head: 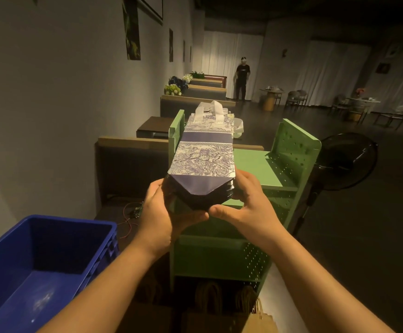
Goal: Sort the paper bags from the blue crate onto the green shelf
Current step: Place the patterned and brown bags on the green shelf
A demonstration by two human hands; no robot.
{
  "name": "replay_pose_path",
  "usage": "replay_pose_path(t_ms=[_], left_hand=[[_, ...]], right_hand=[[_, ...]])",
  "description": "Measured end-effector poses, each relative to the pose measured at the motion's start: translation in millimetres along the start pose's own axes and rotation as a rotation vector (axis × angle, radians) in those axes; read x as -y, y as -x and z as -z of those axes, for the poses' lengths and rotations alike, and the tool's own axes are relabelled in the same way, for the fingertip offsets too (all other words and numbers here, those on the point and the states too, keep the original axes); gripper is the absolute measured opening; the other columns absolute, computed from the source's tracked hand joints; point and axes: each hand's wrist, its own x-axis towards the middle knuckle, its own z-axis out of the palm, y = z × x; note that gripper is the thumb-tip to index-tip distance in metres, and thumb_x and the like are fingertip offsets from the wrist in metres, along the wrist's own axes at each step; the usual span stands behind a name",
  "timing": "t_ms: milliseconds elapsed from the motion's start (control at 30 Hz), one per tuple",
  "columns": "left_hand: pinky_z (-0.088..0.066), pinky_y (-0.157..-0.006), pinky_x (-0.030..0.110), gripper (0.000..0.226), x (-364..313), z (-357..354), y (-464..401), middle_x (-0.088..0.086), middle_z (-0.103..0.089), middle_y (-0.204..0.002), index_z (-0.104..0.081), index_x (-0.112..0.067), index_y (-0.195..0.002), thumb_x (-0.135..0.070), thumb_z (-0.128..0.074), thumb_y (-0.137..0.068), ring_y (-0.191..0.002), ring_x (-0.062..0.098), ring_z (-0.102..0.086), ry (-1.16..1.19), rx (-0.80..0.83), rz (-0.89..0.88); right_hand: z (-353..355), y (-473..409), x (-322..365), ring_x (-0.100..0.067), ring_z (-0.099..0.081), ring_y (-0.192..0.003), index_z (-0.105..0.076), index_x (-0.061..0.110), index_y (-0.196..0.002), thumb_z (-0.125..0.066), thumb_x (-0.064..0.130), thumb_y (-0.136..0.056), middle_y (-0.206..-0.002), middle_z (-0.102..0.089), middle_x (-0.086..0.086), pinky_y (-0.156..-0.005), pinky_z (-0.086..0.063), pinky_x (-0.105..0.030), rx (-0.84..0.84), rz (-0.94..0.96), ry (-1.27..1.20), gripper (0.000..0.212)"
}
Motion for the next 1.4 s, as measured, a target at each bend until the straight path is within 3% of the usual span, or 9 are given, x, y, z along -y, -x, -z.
replay_pose_path(t_ms=[100, 233, 400, 667, 833, 933, 1200, 1300, 1400], left_hand=[[-0.052, -0.066, 0.006, 0.064, 0, 0, -1, -0.013, -0.058, -0.120, -0.055, -0.019, -0.133, -0.001, -0.084, -0.080, -0.109, 0.005, -0.062, 0.074, -0.023, 0.035], [-0.055, -0.069, 0.010, 0.060, 4, 2, 2, -0.004, -0.059, -0.128, -0.056, -0.022, -0.133, 0.001, -0.081, -0.084, -0.112, 0.006, -0.064, 0.141, -0.032, 0.041], [-0.056, -0.082, 0.013, 0.094, 10, 4, 0, -0.007, -0.057, -0.136, -0.049, -0.022, -0.142, -0.034, -0.092, -0.059, -0.122, 0.012, -0.060, 0.093, 0.017, 0.032], [-0.056, -0.077, 0.015, 0.090, 8, -2, 2, -0.008, -0.066, -0.120, -0.057, -0.034, -0.119, -0.069, -0.090, -0.043, -0.106, -0.004, -0.067, 0.083, -0.034, 0.004], [-0.056, -0.078, 0.013, 0.094, 11, -5, 6, -0.006, -0.063, -0.123, -0.057, -0.015, -0.133, -0.061, -0.088, -0.056, -0.109, -0.003, -0.066, 0.050, -0.058, -0.056], [-0.054, -0.079, 0.010, 0.095, 11, -5, 7, -0.007, -0.058, -0.129, -0.056, -0.027, -0.133, -0.057, -0.093, -0.051, -0.110, -0.008, -0.062, 0.087, -0.027, -0.032], [-0.060, -0.092, 0.038, 0.129, 16, -7, -1, 0.001, -0.066, -0.131, -0.046, -0.016, -0.144, -0.058, -0.101, -0.035, -0.120, 0.018, -0.067, 0.296, -0.007, 0.063], [-0.060, -0.090, 0.030, 0.121, 19, -7, 1, -0.016, -0.065, -0.129, -0.045, -0.018, -0.148, -0.053, -0.097, -0.045, -0.121, 0.009, -0.065, 0.226, -0.006, 0.007], [-0.049, -0.100, 0.018, 0.124, 15, -8, 8, -0.024, -0.042, -0.153, -0.025, -0.042, -0.158, -0.077, -0.083, -0.054, -0.135, -0.009, -0.046, 0.157, -0.004, -0.046]], right_hand=[[-1, 2, 0, 0.011, -0.046, -0.124, -0.040, 0.041, -0.151, -0.081, 0.060, -0.069, -0.140, -0.043, 0.019, -0.104, -0.041, -0.009, -0.018, 0.001, -0.030, 0.094], [-5, 5, -3, 0.004, -0.046, -0.130, -0.039, 0.039, -0.153, -0.082, 0.059, -0.070, -0.141, -0.044, 0.019, -0.112, -0.042, -0.022, -0.047, -0.011, -0.046, 0.096], [-10, 10, -7, -0.002, -0.045, -0.124, -0.030, 0.037, -0.157, -0.074, 0.080, -0.060, -0.134, -0.041, 0.012, -0.102, -0.044, -0.020, -0.066, -0.092, 0.013, 0.115], [-16, 12, -1, 0.007, -0.052, -0.113, -0.049, 0.050, -0.136, -0.079, 0.054, -0.077, -0.124, -0.052, 0.020, -0.079, -0.042, 0.000, -0.085, -0.068, -0.028, 0.066], [-14, 17, 2, 0.007, -0.053, -0.114, -0.052, 0.049, -0.136, -0.073, 0.065, -0.069, -0.125, -0.053, 0.023, -0.083, -0.040, 0.002, -0.106, -0.054, -0.064, 0.072], [-14, 18, -1, 0.006, -0.050, -0.118, -0.043, 0.050, -0.143, -0.077, 0.061, -0.074, -0.130, -0.050, 0.022, -0.085, -0.042, -0.004, -0.077, -0.065, -0.048, 0.078], [-16, 15, -2, 0.005, -0.045, -0.123, -0.032, 0.055, -0.149, -0.077, 0.058, -0.079, -0.126, -0.041, 0.032, -0.088, -0.037, -0.007, -0.069, -0.080, -0.005, 0.083], [-16, 17, -4, 0.003, -0.043, -0.127, -0.026, 0.052, -0.153, -0.073, 0.065, -0.078, -0.132, -0.041, 0.022, -0.096, -0.036, -0.010, -0.061, -0.086, -0.003, 0.090], [-19, 19, -6, -0.003, -0.036, -0.139, -0.013, 0.038, -0.161, -0.052, 0.087, -0.074, -0.148, -0.030, 0.018, -0.115, -0.037, -0.030, -0.118, -0.098, -0.029, 0.108]])
